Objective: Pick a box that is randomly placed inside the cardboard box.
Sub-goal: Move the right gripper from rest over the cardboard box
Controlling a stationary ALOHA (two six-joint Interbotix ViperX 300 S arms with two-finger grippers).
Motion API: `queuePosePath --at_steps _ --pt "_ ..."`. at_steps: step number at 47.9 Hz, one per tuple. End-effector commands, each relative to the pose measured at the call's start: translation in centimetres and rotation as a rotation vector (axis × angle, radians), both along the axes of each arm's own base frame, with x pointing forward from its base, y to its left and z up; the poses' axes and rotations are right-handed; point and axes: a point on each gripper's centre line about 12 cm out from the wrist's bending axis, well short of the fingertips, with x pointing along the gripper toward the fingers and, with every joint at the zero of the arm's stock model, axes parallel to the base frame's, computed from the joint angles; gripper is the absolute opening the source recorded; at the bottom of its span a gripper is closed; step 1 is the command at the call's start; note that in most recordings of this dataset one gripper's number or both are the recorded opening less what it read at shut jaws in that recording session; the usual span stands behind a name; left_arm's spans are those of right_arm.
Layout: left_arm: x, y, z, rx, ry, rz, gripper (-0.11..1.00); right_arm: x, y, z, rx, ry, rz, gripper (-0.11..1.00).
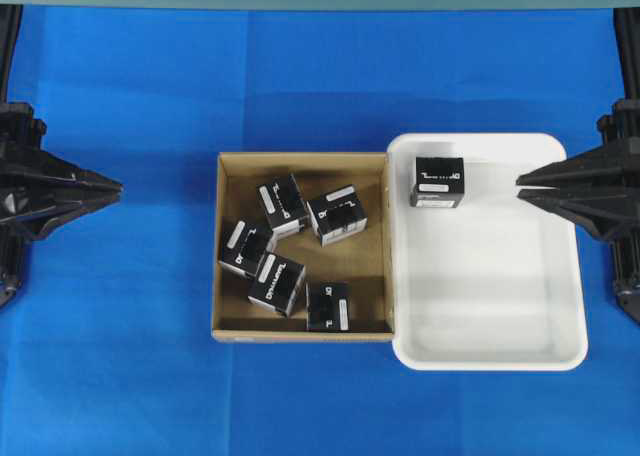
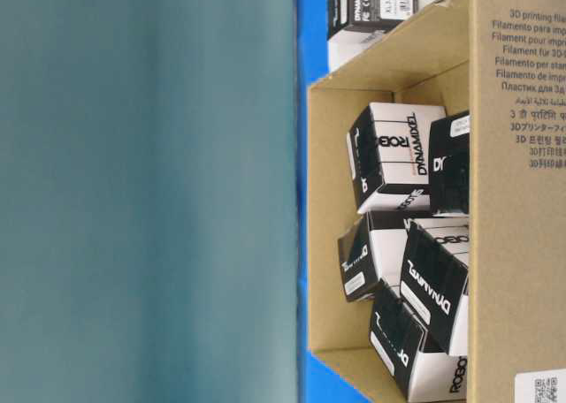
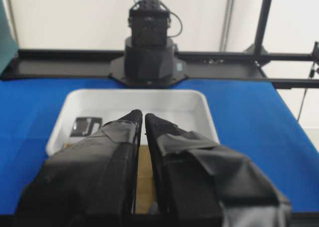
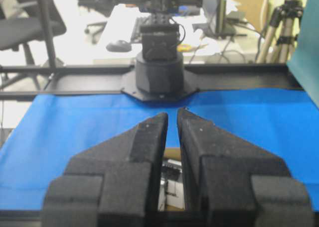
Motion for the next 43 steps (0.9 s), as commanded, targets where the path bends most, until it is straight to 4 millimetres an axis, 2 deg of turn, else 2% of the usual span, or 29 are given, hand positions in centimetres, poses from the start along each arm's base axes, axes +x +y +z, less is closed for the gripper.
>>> queuePosePath --at_steps 1,3,6,10,20,25,32,43 --pt "0.2 0.5 0.3 -0.011 0.023 0.025 0.14 0.3 -0.7 0.8 0.019 -0.014 -0.032 0.14" --pt "0.3 0.5 0.3 -0.024 0.041 0.025 0.13 0.3 -1.0 0.9 0.042 -0.003 -0.048 0.13" --pt "0.4 0.5 0.4 -0.039 0.061 0.023 0.04 0.5 -1.5 1.0 0.088 0.041 -0.073 0.05" --pt "0.5 0.5 0.7 -0.058 0.084 0.023 -0.03 1.0 -2.3 1.0 0.129 0.152 -0.112 0.0" --pt "0.7 0.6 0.9 -0.066 0.162 0.027 -0.06 2.9 -3.8 1.1 0.169 0.453 -0.168 0.0" --pt "0.9 0.6 0.8 -0.067 0.2 0.029 -0.06 4.9 -4.5 0.7 0.174 0.62 -0.177 0.0" --pt "1.0 0.6 0.6 -0.068 0.226 0.03 -0.06 8.9 -5.3 -0.2 0.172 0.819 -0.176 0.0" --pt "1.0 0.6 0.4 -0.072 0.251 0.03 -0.06 14.7 -6.4 -0.9 0.172 1.009 -0.161 0.01"
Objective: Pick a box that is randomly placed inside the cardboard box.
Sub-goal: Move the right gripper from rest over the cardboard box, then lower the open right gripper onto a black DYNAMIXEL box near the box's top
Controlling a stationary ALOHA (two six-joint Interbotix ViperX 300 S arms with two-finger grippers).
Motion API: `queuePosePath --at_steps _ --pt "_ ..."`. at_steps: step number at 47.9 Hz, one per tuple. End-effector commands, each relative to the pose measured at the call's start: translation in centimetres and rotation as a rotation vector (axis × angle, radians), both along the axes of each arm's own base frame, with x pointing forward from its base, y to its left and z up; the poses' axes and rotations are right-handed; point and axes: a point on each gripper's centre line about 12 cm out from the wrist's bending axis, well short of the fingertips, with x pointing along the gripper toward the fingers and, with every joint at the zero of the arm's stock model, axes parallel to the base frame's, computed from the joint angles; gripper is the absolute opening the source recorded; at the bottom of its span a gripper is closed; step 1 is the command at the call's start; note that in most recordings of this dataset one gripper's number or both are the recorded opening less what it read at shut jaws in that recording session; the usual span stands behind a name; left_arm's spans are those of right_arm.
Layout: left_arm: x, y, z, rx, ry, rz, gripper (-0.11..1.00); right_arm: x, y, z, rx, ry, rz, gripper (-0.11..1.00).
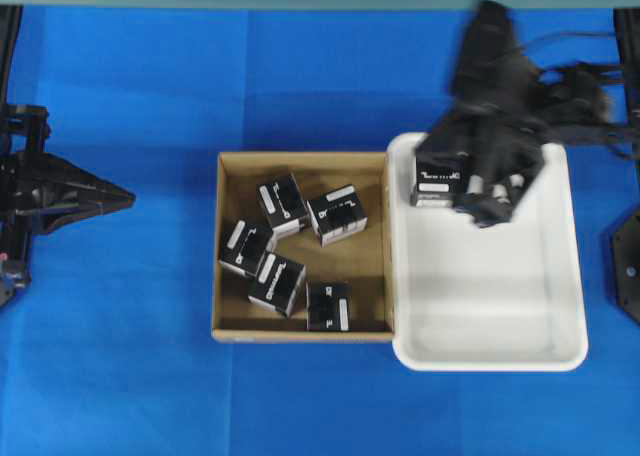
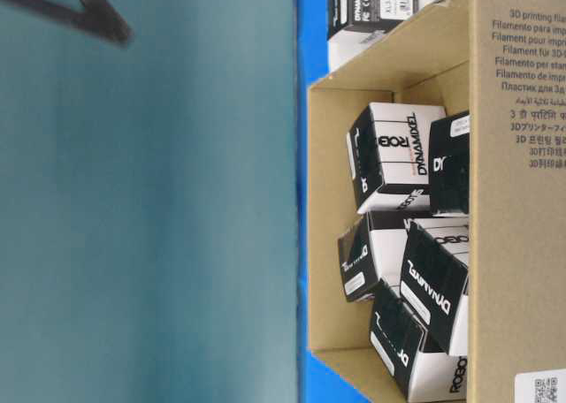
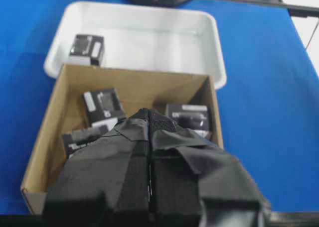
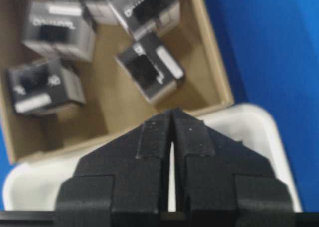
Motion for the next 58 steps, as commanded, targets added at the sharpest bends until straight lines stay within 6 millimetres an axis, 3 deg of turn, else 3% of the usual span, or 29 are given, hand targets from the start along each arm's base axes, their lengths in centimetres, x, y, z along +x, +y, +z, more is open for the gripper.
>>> queuePosePath --at_steps 1,14,33,43,58 --pt "0.3 0.0 1.1 0.002 -0.023 0.001 -0.06 2.3 -0.5 0.5 -0.007 0.052 0.022 0.01" --pt "0.3 0.0 1.0 0.002 -0.009 0.002 -0.06 7.7 -1.5 -0.1 -0.095 0.261 0.249 0.01" --pt "0.1 -0.2 0.9 0.001 0.009 -0.012 -0.06 14.4 -2.5 -2.9 -0.182 0.355 0.487 0.01" --pt "0.1 -0.5 0.9 0.0 0.009 -0.022 -0.06 15.8 -1.8 -5.1 -0.194 0.399 0.578 0.01" --pt "0.2 -0.6 1.2 0.0 -0.002 -0.03 -0.06 16.4 -1.4 -6.6 -0.201 0.401 0.594 0.03"
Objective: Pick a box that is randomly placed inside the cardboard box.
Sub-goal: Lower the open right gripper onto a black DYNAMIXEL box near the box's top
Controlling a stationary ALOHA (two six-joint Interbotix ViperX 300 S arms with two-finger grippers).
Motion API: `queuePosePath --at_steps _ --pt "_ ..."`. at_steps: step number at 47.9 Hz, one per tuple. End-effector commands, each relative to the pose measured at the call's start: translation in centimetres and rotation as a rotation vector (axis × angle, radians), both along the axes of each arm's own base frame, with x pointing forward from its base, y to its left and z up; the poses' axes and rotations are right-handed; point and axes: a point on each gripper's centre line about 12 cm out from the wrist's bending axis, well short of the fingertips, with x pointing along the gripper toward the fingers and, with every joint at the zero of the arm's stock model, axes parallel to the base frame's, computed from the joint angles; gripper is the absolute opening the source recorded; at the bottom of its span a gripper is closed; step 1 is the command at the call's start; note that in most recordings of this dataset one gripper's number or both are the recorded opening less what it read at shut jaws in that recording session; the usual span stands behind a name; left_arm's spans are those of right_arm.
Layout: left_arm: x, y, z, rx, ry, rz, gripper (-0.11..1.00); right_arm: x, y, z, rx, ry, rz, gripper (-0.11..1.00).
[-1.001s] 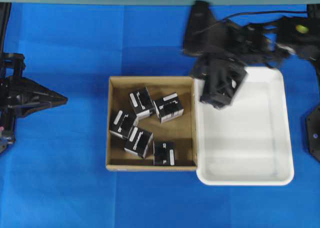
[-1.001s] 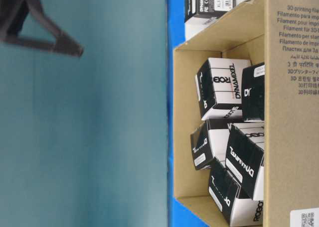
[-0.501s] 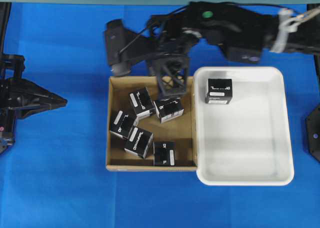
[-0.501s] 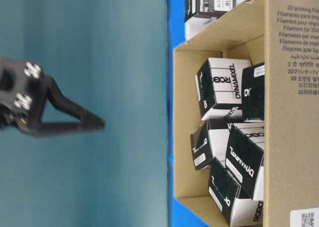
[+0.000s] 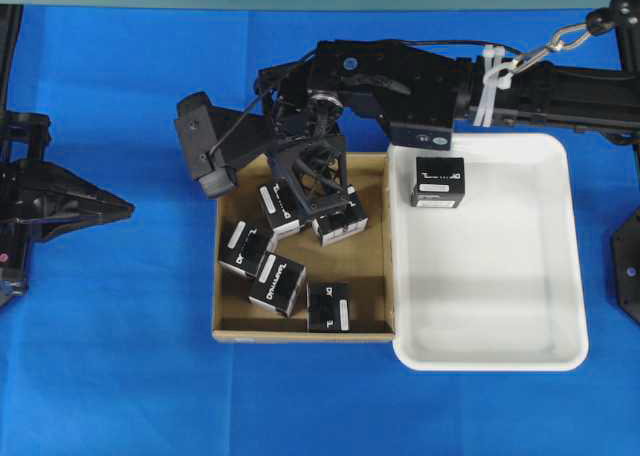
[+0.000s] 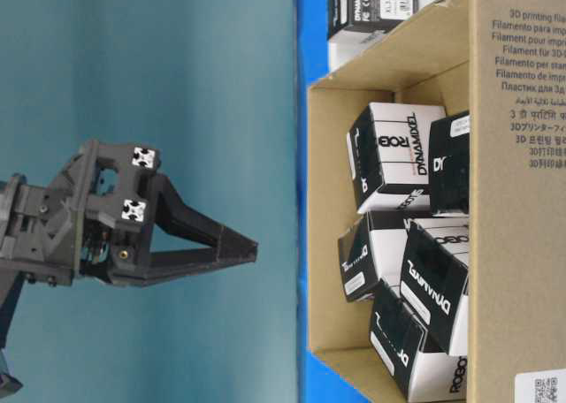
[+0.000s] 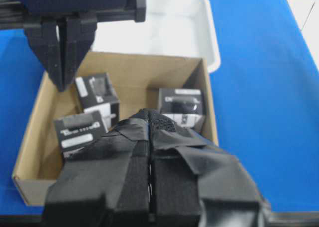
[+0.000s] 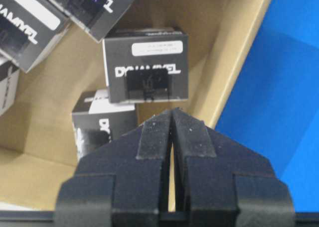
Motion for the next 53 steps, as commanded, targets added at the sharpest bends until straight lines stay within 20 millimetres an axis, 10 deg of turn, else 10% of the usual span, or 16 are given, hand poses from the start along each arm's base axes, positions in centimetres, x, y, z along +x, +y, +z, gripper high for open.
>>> queuePosePath --at_steps 1,12,28,53 --pt "0.3 -0.1 1.4 0.001 -0.04 -0.006 -0.06 0.4 0.5 -0.3 -0.002 -0.014 0.014 0.03" --pt "0.4 -0.4 1.8 -0.002 -0.046 -0.019 -0.06 1.1 0.7 -1.6 -0.014 -0.023 0.049 0.17" --pt "0.6 -0.4 1.8 -0.022 -0.038 -0.017 -0.06 1.9 1.0 -3.4 -0.035 -0.043 0.111 0.98" --pt "0.6 -0.6 1.6 -0.041 -0.03 -0.019 -0.06 1.1 1.1 -6.7 -0.019 0.001 0.102 1.0"
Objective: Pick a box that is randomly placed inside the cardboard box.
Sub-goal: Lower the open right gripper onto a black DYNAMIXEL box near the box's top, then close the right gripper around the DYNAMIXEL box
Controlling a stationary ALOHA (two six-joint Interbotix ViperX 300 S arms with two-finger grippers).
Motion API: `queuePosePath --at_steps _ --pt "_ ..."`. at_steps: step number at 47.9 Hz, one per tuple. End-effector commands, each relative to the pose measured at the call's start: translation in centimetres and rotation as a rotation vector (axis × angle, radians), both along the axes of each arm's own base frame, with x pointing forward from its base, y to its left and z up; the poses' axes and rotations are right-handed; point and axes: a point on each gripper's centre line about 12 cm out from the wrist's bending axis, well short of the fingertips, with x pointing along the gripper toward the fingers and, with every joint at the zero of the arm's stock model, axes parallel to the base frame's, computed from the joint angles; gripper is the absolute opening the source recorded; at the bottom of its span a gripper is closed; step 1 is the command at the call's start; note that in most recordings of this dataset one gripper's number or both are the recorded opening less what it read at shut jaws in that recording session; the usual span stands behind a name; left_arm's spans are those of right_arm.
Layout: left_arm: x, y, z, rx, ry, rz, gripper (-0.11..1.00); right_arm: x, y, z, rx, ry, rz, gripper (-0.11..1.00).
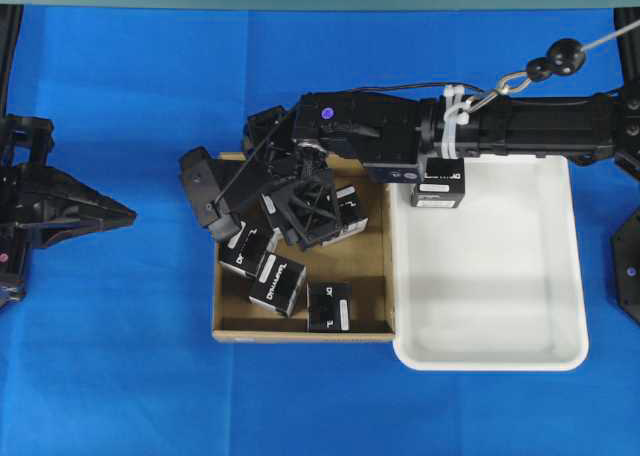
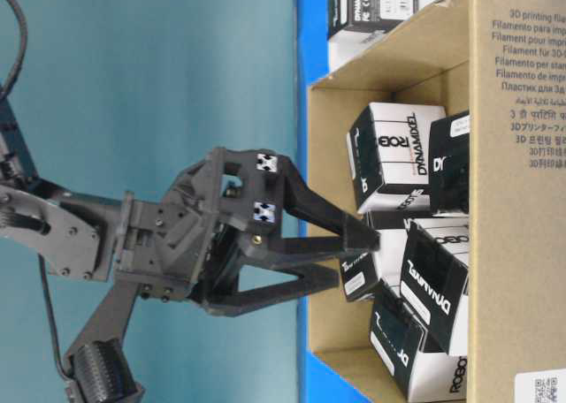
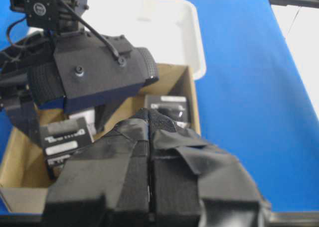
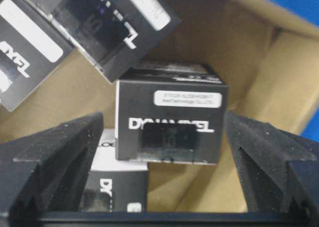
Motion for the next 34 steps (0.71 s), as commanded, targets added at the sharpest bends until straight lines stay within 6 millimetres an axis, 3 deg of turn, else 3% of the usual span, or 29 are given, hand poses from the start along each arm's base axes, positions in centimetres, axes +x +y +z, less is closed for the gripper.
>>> queuePosePath --at_steps 1,9,34 --pt "0.3 0.0 1.1 -0.001 -0.026 -0.001 -0.06 0.3 -0.1 -0.1 -0.006 -0.027 -0.001 1.0" --pt "0.3 0.0 1.1 -0.002 -0.026 -0.001 -0.06 0.6 -0.4 -0.2 -0.01 -0.048 -0.006 1.0" --pt "0.3 0.0 1.0 -0.002 -0.024 -0.001 -0.07 -0.1 -0.2 -3.2 -0.001 -0.012 -0.016 1.0"
